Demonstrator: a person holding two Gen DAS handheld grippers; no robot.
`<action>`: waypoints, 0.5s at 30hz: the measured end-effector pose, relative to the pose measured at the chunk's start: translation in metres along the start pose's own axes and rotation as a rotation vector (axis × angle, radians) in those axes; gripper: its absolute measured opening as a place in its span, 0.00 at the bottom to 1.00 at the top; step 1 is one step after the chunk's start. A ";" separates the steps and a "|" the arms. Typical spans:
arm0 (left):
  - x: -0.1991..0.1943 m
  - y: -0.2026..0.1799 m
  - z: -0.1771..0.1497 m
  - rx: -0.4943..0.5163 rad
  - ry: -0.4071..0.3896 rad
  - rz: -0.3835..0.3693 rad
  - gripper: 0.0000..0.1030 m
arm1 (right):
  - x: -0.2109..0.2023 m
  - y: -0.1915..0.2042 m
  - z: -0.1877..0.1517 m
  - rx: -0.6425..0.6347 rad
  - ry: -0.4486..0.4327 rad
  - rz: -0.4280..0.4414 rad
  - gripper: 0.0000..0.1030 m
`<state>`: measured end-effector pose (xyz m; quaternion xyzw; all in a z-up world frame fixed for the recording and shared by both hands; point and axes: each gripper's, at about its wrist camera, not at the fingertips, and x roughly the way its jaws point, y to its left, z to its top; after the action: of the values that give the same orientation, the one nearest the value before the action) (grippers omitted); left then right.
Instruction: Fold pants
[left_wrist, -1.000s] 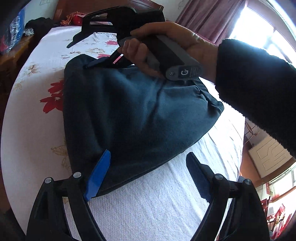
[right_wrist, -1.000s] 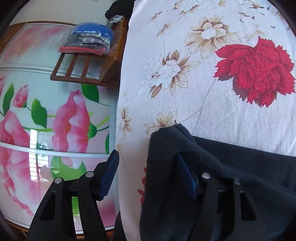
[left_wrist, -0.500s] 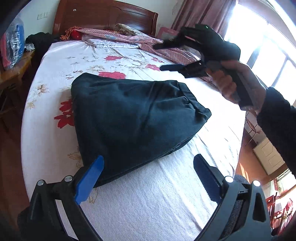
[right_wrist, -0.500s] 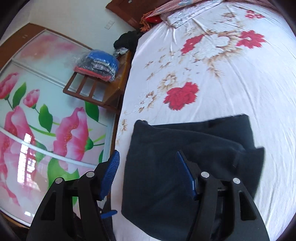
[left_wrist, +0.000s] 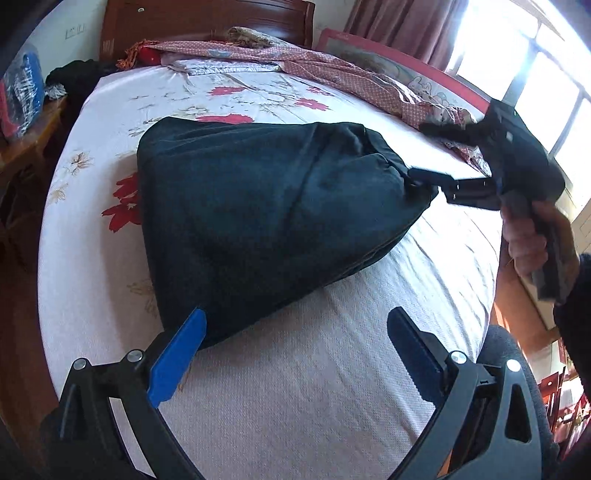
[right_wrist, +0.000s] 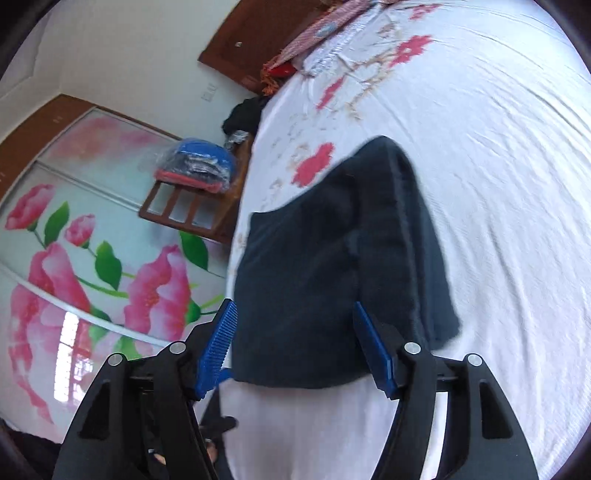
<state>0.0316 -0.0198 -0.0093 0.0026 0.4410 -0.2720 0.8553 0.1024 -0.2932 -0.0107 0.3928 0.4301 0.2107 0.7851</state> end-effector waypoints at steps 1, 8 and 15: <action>0.000 -0.001 0.001 0.003 0.008 0.000 0.96 | -0.008 -0.012 0.000 0.055 -0.037 0.021 0.63; -0.039 0.009 -0.005 -0.090 -0.020 0.144 0.98 | -0.065 0.050 -0.044 -0.117 -0.136 -0.168 0.79; -0.054 0.012 -0.021 -0.146 -0.011 0.397 0.98 | -0.042 0.072 -0.119 -0.286 -0.041 -0.623 0.83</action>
<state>-0.0033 0.0209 0.0163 0.0259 0.4458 -0.0654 0.8924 -0.0195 -0.2259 0.0302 0.1325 0.4796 0.0110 0.8674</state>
